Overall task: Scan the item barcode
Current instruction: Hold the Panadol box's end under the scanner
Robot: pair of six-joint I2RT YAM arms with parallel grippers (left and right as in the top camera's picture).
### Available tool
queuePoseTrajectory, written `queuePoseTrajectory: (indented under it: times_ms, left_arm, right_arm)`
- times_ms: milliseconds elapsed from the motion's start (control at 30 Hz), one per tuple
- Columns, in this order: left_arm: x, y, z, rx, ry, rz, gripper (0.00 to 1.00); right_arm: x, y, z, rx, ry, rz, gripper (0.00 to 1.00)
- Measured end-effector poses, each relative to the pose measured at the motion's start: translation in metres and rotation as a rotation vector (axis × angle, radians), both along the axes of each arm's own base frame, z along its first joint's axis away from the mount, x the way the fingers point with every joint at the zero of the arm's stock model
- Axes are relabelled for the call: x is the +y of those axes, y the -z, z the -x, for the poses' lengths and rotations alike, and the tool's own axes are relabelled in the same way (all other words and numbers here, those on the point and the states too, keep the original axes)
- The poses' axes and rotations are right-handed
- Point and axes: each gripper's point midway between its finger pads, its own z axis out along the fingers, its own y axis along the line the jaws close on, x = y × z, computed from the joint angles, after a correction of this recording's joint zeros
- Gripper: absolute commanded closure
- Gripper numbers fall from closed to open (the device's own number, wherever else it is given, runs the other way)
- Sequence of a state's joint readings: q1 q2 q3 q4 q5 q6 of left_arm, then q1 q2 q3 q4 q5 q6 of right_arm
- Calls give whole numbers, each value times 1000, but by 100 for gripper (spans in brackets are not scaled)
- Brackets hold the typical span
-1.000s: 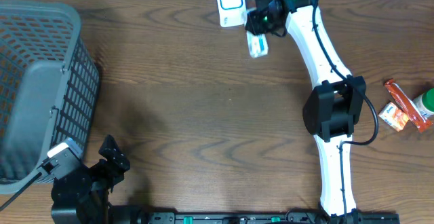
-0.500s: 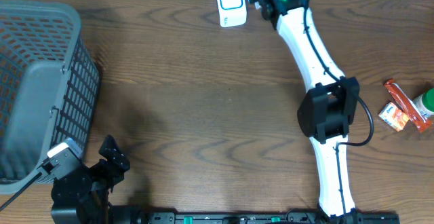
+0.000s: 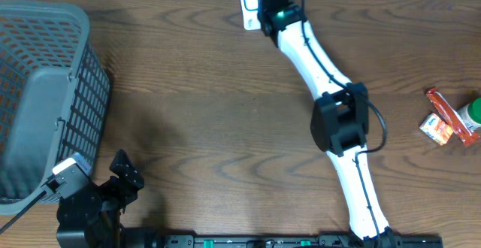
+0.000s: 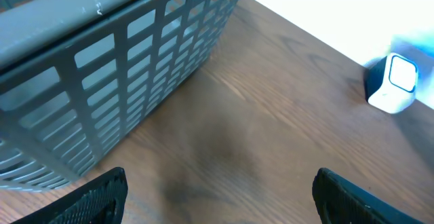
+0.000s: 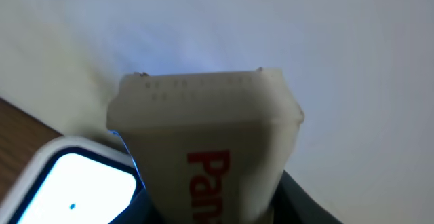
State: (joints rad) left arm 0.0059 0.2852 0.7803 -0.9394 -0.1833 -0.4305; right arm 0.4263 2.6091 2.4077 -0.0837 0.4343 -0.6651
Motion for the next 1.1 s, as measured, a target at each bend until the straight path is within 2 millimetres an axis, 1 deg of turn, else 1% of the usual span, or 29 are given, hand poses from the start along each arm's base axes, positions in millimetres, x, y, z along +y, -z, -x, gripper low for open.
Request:
queuePoseTrajectory:
  times_ms: [100,200,300,400,467,533,700,867,933,1000,1067,1100]
  left_arm:
    - [0,0,0,0,0,0,12]
    - [0,0,0,0,1,0,12]
    - [0,0,0,0,1,0,12]
    - [0,0,0,0,1,0,12]
    - [0,0,0,0,1,0,12]
    - [0,0,0,0,1,0,12]
    - [0,0,0,0,1,0,12]
    - [0,0,0,1,0,0,12]
    - [0,0,0,0,0,0,13]
    - [0,0,0,0,1,0,12]
    - [0,0,0,0,1,0,12]
    - [0,0,0,0,1,0,12]
  right_arm:
    - [5,18,-5,-36,16,87,81]
    - [13,37,-5,-41,12,170,80]
    - [25,48,-2,-33,-11,241,80]
    - [35,50,2,-34,-34,279,78]
    - [43,49,5,-41,-48,292,78]
    - [47,47,6,-48,-55,300,79]
    - [48,43,5,-62,-67,339,80]
    - [50,29,2,-127,-71,388,79]
    - [51,31,2,-128,-78,418,78]
    - [53,38,3,-113,-88,443,79]
    - [57,49,6,-78,-102,468,79]
    - [62,58,9,-57,-116,483,78]
